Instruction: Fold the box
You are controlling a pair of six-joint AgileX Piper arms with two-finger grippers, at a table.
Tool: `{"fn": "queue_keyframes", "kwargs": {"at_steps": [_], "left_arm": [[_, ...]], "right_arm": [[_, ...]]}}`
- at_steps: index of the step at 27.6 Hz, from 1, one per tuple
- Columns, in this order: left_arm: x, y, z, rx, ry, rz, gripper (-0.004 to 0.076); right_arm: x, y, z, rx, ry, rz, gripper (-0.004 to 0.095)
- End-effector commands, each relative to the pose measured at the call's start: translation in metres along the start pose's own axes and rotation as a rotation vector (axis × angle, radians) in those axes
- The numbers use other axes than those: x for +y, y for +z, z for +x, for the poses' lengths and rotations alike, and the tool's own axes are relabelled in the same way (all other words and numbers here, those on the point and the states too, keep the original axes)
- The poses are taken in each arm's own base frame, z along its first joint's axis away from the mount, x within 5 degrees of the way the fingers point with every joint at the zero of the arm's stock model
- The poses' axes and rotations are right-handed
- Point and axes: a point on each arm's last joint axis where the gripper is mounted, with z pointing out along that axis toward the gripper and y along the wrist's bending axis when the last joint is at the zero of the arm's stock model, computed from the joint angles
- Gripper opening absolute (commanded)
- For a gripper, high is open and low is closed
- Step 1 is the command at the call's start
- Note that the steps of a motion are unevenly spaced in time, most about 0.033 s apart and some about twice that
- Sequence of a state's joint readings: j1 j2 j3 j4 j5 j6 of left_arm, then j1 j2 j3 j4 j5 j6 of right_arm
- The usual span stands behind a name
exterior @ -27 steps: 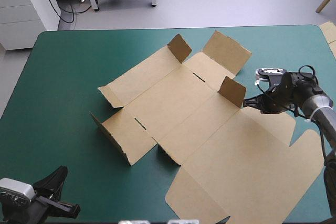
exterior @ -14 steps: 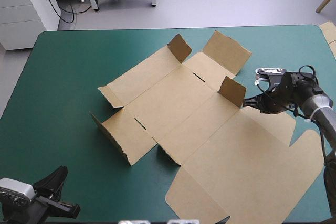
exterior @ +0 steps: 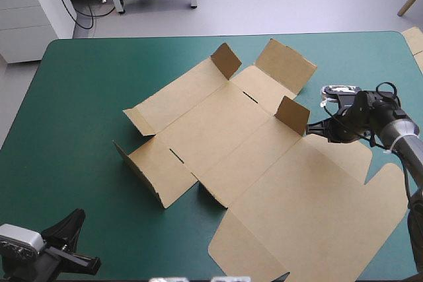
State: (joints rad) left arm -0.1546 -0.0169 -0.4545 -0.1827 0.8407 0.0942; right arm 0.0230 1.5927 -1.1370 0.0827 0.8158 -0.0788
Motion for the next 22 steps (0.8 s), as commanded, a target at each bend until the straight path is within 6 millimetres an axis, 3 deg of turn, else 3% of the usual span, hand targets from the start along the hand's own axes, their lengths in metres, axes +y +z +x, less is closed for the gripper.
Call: {"fn": "queue_keyframes", "kwargs": {"at_steps": [1,8,13,22], "left_arm": [[-0.001,-0.007,-0.012,-0.111,-0.010,0.005,-0.0008],[-0.001,-0.007,-0.012,-0.111,-0.010,0.005,-0.0008],[-0.001,-0.007,-0.012,-0.111,-0.010,0.005,-0.0008],[-0.001,-0.007,-0.012,-0.111,-0.010,0.005,-0.0008]], "right_arm": [[-0.002,-0.019,-0.010,-0.092,0.001,0.005,-0.0021],[-0.002,-0.021,-0.010,-0.081,-0.004,0.004,-0.0021],[0.000,-0.034,-0.015,-0.035,-0.004,-0.009,-0.0021],[0.005,-0.090,-0.037,-0.079,-0.021,-0.032,-0.0021]]}}
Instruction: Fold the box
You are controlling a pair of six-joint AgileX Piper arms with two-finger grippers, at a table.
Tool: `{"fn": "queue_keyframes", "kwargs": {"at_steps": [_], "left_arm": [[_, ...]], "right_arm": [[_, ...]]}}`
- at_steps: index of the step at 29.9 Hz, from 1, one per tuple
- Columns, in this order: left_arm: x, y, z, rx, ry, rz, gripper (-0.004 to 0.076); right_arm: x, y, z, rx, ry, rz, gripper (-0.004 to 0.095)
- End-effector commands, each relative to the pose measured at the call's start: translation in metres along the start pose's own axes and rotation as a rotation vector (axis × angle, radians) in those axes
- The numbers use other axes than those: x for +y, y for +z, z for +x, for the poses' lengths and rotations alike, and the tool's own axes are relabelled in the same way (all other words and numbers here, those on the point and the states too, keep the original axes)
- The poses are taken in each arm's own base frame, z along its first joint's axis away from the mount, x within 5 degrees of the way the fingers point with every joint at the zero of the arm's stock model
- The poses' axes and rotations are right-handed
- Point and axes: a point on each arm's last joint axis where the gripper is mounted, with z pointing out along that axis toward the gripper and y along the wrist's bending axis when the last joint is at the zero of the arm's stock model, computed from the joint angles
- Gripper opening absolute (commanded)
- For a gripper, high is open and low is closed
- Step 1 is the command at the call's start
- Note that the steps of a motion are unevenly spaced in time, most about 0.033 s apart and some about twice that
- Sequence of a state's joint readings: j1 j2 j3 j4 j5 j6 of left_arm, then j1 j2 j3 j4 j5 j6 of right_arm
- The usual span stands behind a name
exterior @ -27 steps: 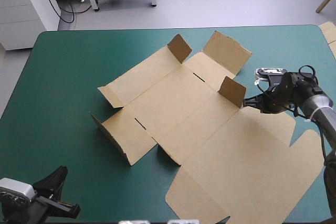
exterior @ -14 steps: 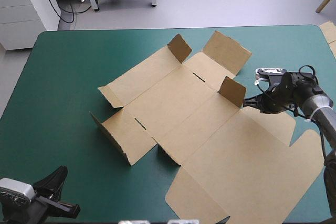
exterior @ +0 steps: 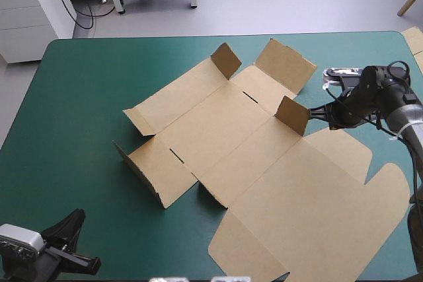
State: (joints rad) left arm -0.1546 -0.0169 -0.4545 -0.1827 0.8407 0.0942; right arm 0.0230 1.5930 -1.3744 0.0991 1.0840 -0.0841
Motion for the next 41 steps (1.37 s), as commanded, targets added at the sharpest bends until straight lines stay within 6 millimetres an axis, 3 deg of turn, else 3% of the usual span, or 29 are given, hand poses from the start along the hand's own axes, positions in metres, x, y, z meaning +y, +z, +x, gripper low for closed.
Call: {"fn": "queue_keyframes", "kwargs": {"at_steps": [1,8,11,16,22,24,27,31,33,41], "left_arm": [[-0.001,-0.007,-0.012,-0.111,-0.010,0.005,-0.0008],[-0.001,-0.007,-0.012,-0.111,-0.010,0.005,-0.0008],[-0.001,-0.007,-0.012,-0.111,-0.010,0.005,-0.0008],[-0.001,-0.007,-0.012,-0.111,-0.010,0.005,-0.0008],[-0.001,-0.007,-0.012,-0.111,-0.010,0.005,-0.0008],[-0.001,-0.007,-0.012,-0.111,-0.010,0.005,-0.0008],[-0.001,-0.007,-0.012,-0.111,-0.010,0.005,-0.0008],[-0.001,-0.007,-0.012,-0.111,-0.010,0.005,-0.0008],[-0.001,-0.007,-0.012,-0.111,-0.010,0.005,-0.0008],[-0.001,-0.007,-0.012,-0.111,-0.010,0.005,-0.0008]], "right_arm": [[0.002,-0.047,-0.008,-0.128,-0.012,-0.003,-0.0021],[0.008,-0.108,-0.007,-0.296,-0.059,0.004,-0.0021],[0.012,-0.124,-0.005,-0.347,-0.090,-0.014,-0.0021],[0.019,-0.131,-0.007,-0.382,-0.159,-0.077,-0.0021],[0.026,-0.125,-0.010,-0.376,-0.289,-0.143,0.0025],[0.026,-0.121,-0.011,-0.356,-0.290,-0.145,0.0105],[0.025,-0.114,-0.013,-0.336,-0.302,-0.145,0.0333],[0.024,-0.111,-0.015,-0.328,-0.301,-0.146,0.0766],[0.024,-0.111,-0.015,-0.329,-0.309,-0.145,0.0925],[0.024,-0.105,-0.020,-0.336,-0.324,-0.145,0.0930]]}}
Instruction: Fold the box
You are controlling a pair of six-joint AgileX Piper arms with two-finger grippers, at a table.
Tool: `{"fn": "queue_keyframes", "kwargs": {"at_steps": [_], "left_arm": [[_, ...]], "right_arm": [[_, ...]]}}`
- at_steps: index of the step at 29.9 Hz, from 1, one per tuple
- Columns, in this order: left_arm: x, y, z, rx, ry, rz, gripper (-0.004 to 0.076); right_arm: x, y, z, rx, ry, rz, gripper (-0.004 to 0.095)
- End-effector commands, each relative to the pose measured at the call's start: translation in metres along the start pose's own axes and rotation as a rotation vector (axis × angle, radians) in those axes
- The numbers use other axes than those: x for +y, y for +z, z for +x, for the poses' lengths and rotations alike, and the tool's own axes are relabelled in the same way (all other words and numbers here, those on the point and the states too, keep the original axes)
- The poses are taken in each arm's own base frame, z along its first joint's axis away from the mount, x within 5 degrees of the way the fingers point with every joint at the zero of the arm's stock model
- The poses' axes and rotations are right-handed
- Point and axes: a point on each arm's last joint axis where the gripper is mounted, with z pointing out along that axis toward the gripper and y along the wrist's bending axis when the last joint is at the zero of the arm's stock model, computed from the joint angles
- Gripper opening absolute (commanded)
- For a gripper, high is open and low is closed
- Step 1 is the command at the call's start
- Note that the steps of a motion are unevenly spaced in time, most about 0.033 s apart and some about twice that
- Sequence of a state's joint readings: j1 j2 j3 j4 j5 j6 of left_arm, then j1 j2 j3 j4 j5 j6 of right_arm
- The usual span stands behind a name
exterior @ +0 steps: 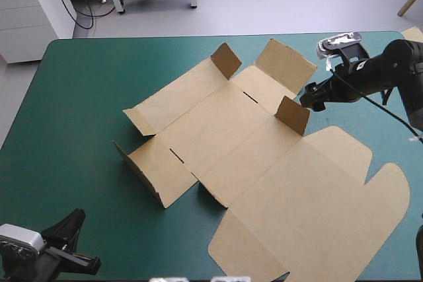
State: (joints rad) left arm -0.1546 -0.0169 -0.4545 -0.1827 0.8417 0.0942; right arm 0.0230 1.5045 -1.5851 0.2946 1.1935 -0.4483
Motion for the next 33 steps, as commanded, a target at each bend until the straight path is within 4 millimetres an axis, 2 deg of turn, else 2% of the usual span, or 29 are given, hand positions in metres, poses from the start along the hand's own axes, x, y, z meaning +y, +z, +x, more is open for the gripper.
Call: {"fn": "queue_keyframes", "kwargs": {"at_steps": [1,8,13,17,27,33], "left_arm": [[-0.001,-0.007,-0.012,-0.112,-0.010,0.004,-0.0008],[-0.001,-0.007,-0.012,-0.112,-0.010,0.004,-0.0008],[-0.001,-0.007,-0.012,-0.112,-0.010,0.004,-0.0008],[-0.001,-0.007,-0.012,-0.112,-0.010,0.004,-0.0008],[-0.001,-0.007,-0.012,-0.112,-0.010,0.004,-0.0008],[-0.001,-0.007,-0.012,-0.112,-0.010,0.004,-0.0008]], "right_arm": [[0.000,-0.013,-0.010,-0.102,0.009,0.011,0.0930],[-0.005,0.013,-0.020,-0.043,-0.011,-0.028,0.0929],[0.007,0.036,-0.042,0.013,-0.180,0.054,0.0929],[0.011,0.056,-0.053,0.056,-0.251,0.107,0.0929],[0.002,0.107,-0.048,0.163,-0.261,0.066,0.0929],[0.000,0.126,-0.045,0.203,-0.254,0.049,0.0929]]}}
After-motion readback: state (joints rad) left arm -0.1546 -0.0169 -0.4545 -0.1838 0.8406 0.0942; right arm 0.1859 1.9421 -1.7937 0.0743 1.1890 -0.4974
